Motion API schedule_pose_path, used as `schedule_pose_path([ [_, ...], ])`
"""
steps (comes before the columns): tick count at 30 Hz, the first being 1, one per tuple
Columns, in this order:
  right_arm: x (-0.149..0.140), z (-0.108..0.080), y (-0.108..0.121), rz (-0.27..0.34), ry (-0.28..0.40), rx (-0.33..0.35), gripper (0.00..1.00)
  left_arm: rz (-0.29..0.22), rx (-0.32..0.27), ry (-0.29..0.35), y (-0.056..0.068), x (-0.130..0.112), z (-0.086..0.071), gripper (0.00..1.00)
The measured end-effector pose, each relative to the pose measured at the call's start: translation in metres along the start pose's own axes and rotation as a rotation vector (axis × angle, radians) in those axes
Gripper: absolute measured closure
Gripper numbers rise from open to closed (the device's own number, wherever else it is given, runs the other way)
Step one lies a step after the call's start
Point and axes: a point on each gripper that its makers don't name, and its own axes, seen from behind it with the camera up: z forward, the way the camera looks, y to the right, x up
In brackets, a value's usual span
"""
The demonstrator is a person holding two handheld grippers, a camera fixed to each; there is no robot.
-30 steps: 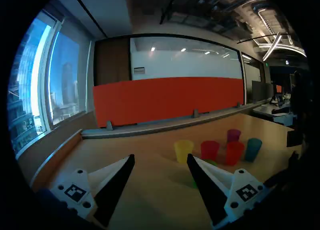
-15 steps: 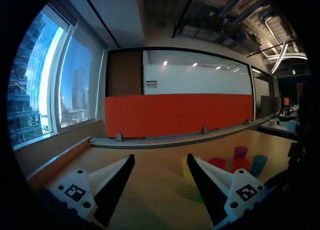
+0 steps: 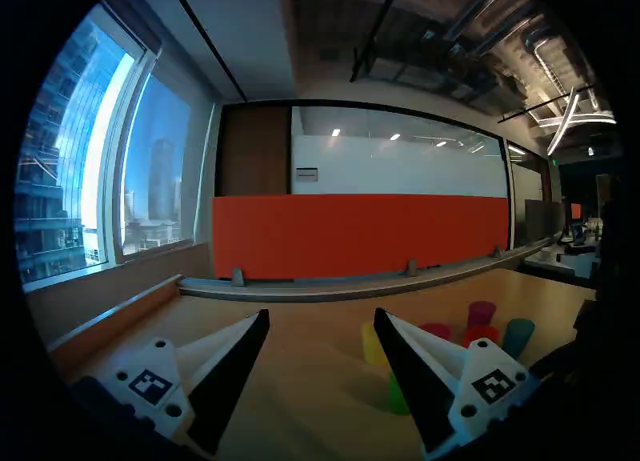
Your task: Pour water
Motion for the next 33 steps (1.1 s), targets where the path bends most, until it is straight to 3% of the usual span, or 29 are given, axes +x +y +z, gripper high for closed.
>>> schedule_pose_path([
  [9, 0.004, 0.0, 0.003, 0.019, 0.008, -0.019, 0.0, 0.026, 0.035, 0.026, -0.005, 0.0, 0.0, 0.03],
  [18, 0.009, 0.004, 0.008, 0.047, 0.002, -0.03, 0.0, 0.019, 0.043, 0.038, 0.002, -0.01, 0.003, 0.03],
  [33, 0.009, 0.005, 0.0, 0.086, -0.015, -0.033, 0.0, -0.002, 0.095, 0.049, -0.012, -0.037, 0.003, 0.03],
])
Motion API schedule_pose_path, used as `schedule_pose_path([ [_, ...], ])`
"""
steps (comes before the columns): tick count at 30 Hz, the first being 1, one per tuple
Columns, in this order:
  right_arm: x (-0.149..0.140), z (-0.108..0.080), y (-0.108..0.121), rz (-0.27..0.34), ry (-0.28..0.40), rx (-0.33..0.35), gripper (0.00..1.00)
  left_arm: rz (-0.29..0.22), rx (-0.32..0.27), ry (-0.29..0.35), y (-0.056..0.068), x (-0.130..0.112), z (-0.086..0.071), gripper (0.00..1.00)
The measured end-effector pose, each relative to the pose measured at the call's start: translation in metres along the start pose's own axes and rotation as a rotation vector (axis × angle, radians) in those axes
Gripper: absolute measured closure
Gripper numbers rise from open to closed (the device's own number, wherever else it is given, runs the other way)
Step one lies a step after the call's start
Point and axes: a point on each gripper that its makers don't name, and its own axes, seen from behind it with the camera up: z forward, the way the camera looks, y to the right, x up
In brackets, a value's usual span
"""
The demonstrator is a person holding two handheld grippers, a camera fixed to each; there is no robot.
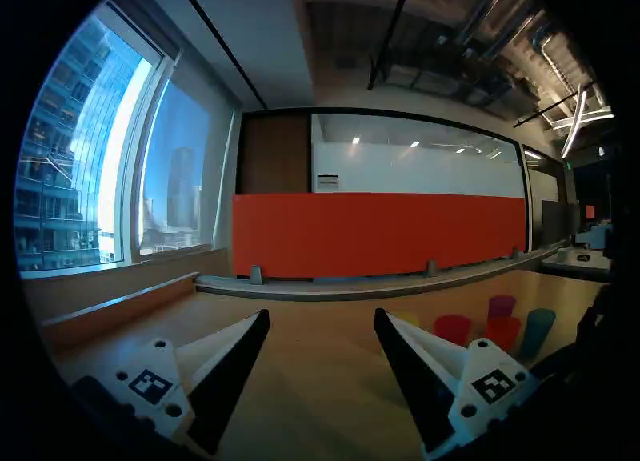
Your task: Pour water
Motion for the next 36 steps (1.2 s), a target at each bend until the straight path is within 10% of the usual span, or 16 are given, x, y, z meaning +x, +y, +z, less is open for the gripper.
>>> schedule_pose_path([
  [36, 0.015, -0.005, -0.004, -0.031, 0.016, -0.008, 0.0, -0.025, -0.011, -0.023, -0.001, -0.044, -0.001, 0.03],
])
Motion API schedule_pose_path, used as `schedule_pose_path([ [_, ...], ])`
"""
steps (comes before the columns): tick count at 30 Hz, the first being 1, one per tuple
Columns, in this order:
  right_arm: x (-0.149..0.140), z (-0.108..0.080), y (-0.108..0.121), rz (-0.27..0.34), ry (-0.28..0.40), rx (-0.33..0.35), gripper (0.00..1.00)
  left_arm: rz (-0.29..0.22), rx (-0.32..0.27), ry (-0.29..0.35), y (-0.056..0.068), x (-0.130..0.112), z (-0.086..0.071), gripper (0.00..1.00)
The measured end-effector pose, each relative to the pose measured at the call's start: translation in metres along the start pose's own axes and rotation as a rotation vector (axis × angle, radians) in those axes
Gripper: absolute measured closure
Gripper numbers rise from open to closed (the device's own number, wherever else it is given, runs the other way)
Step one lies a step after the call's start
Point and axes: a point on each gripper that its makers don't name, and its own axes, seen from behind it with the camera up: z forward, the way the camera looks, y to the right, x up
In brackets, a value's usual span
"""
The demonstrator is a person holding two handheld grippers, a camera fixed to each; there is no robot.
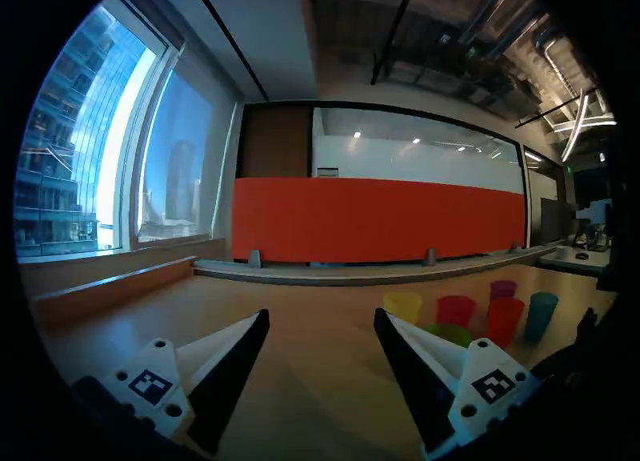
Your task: Pour water
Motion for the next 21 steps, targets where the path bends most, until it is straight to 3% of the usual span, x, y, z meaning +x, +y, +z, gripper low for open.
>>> schedule_pose_path([
  [21, 0.0, -0.0011, 0.0005, 0.0, 0.003, 0.002, 0.0, 0.023, -0.005, -0.035, 0.0035, -0.0104, 0.0019, 0.03],
])
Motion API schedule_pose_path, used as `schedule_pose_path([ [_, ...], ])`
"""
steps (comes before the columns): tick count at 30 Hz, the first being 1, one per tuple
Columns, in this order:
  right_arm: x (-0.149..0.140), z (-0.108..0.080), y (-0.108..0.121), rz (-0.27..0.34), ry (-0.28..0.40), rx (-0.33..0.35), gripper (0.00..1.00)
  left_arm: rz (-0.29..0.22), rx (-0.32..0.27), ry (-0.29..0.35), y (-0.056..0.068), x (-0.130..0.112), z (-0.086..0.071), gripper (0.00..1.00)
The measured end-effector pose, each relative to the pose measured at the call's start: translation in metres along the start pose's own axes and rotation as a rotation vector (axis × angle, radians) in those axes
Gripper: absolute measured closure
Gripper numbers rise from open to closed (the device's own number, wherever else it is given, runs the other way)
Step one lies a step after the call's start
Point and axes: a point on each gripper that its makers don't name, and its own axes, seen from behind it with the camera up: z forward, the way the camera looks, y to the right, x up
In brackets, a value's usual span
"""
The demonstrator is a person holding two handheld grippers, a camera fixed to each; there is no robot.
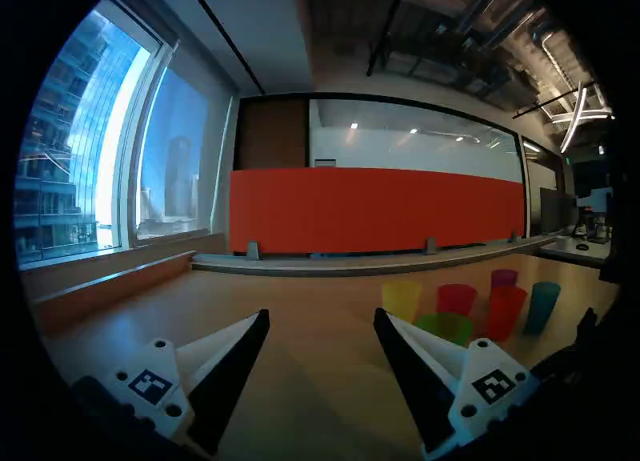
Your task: Pour water
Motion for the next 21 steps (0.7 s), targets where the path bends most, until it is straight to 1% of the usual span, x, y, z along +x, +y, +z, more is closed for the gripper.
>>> schedule_pose_path([
  [10, 0.004, -0.004, -0.003, -0.006, 0.015, 0.013, 0.0, 0.004, -0.002, -0.001, 0.0, 0.0, 0.0, 0.03],
  [21, 0.002, -0.015, 0.001, -0.055, 0.049, 0.025, 0.0, 0.005, 0.0, -0.001, 0.0, 0.001, -0.002, 0.03],
])
